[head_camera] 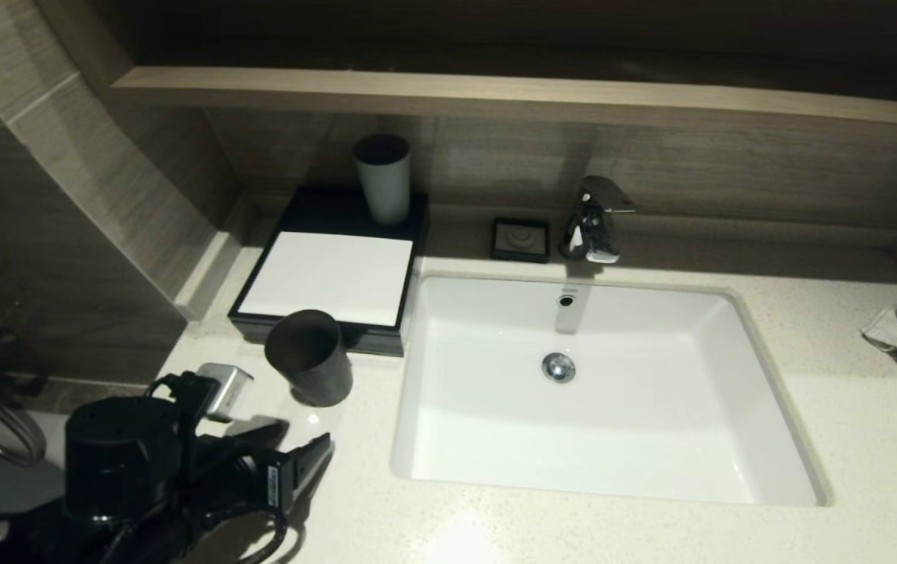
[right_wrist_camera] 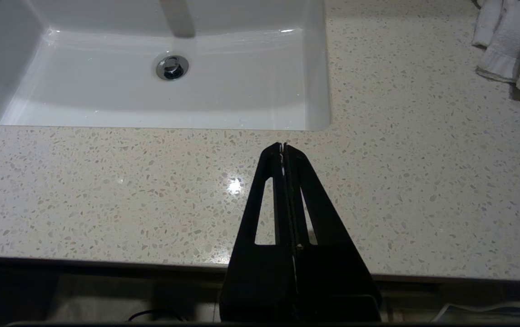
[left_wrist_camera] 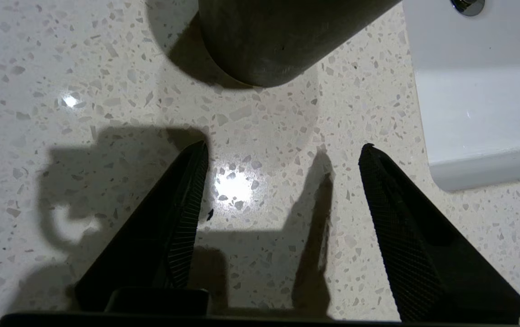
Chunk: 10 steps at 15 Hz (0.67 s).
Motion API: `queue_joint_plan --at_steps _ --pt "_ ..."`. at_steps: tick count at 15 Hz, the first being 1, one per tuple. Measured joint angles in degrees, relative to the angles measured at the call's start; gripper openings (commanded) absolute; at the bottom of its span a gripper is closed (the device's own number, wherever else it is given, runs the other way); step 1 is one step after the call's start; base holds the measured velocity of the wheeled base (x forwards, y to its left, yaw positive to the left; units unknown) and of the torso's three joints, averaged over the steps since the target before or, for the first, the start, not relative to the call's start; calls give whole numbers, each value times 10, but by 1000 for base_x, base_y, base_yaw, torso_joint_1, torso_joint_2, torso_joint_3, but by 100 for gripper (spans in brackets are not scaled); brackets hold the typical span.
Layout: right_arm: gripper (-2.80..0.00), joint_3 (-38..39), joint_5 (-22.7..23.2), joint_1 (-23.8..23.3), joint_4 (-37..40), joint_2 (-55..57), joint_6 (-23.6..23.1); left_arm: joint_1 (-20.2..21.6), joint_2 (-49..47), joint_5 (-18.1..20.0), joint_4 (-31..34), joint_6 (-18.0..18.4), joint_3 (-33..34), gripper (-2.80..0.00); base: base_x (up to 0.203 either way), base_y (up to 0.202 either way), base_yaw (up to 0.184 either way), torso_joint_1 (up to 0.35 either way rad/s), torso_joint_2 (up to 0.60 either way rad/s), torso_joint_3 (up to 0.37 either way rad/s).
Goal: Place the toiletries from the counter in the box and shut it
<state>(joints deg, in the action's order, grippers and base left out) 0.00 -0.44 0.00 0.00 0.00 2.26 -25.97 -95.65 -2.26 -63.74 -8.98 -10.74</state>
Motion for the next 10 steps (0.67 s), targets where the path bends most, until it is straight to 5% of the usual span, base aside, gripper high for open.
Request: queue_joint_plan --at_steps 10 --pt "-280 0 0 0 0 0 0 0 -18 0 -38 67 -14 0 0 0 0 0 0 0"
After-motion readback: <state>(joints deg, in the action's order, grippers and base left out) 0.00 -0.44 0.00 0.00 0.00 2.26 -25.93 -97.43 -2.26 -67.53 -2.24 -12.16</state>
